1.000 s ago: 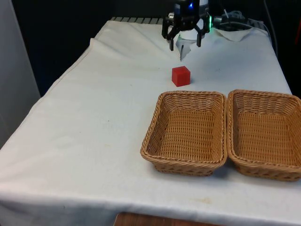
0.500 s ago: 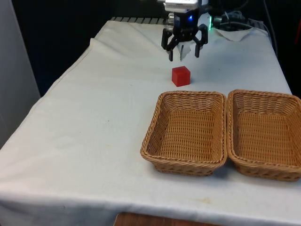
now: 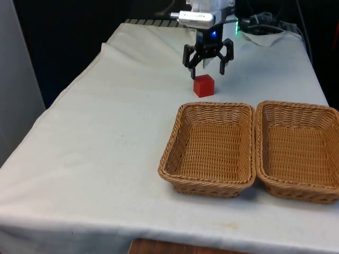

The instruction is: Pick up the red cube and place it into the right basket.

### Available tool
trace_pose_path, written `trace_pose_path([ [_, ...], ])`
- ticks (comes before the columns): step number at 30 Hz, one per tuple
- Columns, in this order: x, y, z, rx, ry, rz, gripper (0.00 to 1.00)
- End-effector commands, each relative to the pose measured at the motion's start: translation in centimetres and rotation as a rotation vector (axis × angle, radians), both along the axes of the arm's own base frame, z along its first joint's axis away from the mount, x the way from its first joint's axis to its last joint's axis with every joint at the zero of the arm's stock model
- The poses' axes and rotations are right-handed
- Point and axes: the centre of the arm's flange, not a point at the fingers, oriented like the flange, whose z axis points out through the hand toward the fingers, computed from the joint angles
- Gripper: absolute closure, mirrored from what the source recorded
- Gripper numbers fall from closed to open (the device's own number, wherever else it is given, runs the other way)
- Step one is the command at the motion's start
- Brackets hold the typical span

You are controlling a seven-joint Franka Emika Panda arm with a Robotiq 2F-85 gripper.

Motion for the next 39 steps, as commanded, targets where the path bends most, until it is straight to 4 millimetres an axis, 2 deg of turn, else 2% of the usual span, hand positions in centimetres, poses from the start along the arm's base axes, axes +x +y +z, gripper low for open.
trace_pose_path([
  [1, -0.1, 0.3, 0.2, 0.016, -0.014, 0.002, 0.0],
  [12, -0.1, 0.0, -2.2, -0.025, -0.004, 0.006, 0.0],
  [18, -0.1, 0.3, -2.5, -0.026, -0.022, 0.01, 0.02],
  [20, -0.1, 0.3, -2.5, -0.027, -0.023, 0.011, 0.19],
  [22, -0.1, 0.0, -2.7, -0.035, -0.012, 0.009, 0.41],
  [23, -0.1, 0.3, -2.6, -0.028, -0.022, 0.011, 0.41],
  [24, -0.1, 0.2, -2.6, -0.029, -0.023, 0.01, 0.64],
  [27, -0.1, 0.3, -2.6, -0.03, -0.023, 0.011, 0.96],
  [28, -0.1, 0.2, -2.6, -0.031, -0.023, 0.011, 1.0],
  [35, -0.1, 0.2, -2.7, -0.031, -0.023, 0.011, 0.99],
  [39, 0.0, -0.1, -1.9, -0.028, -0.028, -0.011, 0.99],
])
